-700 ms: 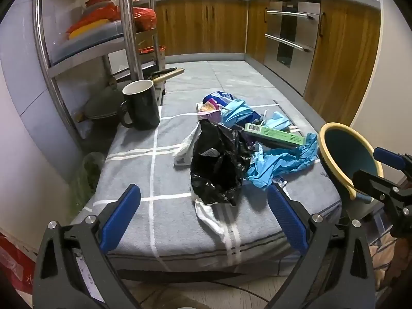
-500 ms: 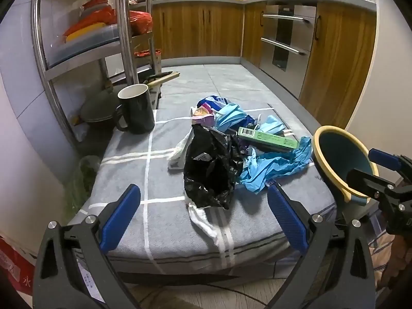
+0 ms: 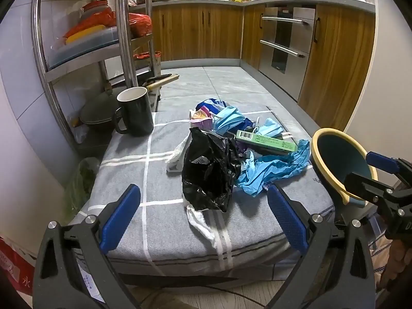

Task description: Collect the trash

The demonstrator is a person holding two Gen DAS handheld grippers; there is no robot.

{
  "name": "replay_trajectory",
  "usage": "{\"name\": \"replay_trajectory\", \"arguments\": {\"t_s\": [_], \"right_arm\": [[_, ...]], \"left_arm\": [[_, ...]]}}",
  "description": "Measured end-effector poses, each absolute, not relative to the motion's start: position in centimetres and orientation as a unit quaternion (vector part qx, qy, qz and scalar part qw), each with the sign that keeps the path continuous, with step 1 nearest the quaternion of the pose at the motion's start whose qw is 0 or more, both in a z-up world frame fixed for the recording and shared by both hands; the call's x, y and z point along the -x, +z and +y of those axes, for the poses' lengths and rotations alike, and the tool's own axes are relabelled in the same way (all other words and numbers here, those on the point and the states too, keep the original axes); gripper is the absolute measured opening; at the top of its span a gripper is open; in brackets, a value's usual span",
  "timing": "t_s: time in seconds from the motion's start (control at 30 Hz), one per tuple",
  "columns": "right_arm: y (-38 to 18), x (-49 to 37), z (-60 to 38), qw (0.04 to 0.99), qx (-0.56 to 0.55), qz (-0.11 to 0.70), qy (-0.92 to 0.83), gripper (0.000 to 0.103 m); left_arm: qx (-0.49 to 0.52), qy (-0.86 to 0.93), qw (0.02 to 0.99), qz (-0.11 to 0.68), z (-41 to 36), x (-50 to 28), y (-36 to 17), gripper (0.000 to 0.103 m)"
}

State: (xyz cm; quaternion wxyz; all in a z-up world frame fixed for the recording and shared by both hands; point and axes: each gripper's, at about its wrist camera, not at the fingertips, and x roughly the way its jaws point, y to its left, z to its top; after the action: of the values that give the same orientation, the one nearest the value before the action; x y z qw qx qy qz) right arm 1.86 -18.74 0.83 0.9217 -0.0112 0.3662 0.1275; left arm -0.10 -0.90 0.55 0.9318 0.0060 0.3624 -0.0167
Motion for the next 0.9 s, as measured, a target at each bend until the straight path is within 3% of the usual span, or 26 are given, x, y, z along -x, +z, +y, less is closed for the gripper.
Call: {"name": "replay_trajectory", "arguments": {"t_s": [0.9], "right_arm": [[0.84,-1.88,-18.93,0.922,0.007,0.366,0.129,0.099]], "left_arm": [[-0.008,-0.017,0.932,0.363,-1.38,0.08,0.56,0.097]]}}
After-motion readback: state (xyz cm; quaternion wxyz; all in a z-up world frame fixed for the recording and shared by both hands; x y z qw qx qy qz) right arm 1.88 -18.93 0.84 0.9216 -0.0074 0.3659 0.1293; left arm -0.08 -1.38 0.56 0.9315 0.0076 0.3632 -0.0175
